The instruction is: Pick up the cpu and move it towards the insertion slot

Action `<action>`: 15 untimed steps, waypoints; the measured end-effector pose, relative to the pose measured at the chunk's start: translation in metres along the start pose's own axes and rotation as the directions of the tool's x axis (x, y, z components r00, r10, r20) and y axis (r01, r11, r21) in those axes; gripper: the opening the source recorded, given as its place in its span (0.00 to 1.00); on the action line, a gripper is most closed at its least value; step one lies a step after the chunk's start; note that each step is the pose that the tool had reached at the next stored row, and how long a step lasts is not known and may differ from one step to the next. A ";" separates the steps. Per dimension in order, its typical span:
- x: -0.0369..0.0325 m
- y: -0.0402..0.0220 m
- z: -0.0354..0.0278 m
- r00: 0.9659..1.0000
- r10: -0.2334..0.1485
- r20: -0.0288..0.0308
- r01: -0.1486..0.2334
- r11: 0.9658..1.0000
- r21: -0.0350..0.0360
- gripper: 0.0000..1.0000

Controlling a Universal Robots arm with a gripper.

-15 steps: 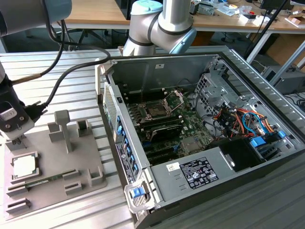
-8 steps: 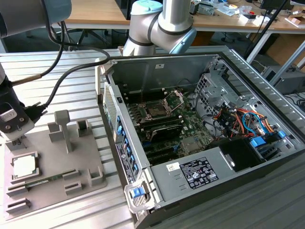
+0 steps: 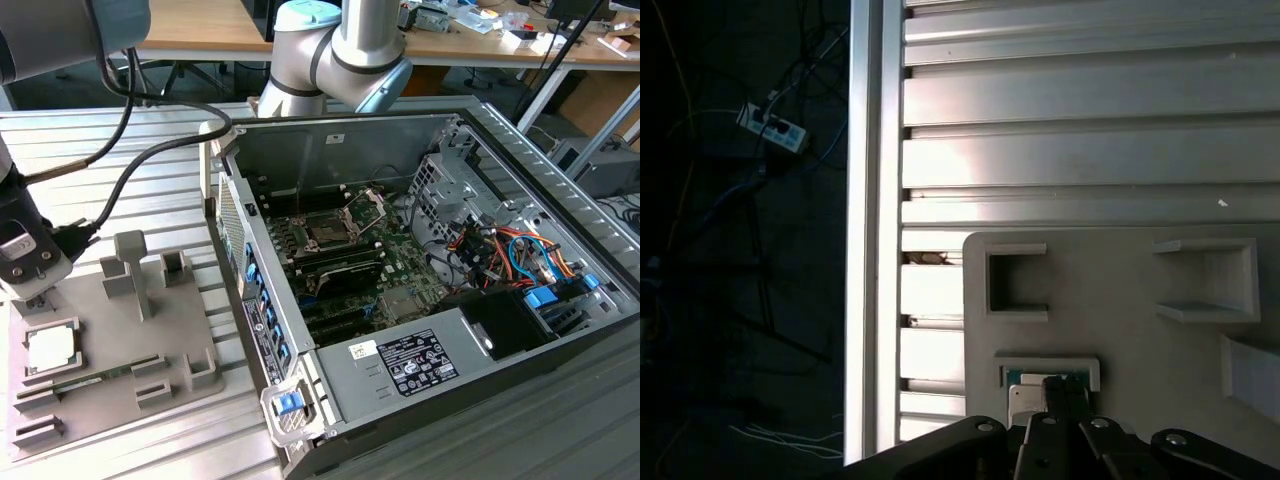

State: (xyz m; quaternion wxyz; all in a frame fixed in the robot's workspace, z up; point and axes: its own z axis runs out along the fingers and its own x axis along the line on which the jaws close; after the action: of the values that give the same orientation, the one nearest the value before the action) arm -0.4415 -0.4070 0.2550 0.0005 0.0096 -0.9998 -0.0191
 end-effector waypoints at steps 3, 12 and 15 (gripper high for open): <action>0.0000 -0.0012 0.0007 1.000 0.000 0.000 0.000 1.000 0.000 0.11; 0.0001 -0.0078 0.0033 1.000 0.000 0.000 0.000 1.000 0.000 0.11; 0.0002 -0.0097 0.0041 1.000 0.000 0.000 0.000 1.000 0.000 0.11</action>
State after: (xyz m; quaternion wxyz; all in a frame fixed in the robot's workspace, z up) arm -0.4415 -0.4165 0.2505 0.0004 0.0096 -0.9998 -0.0190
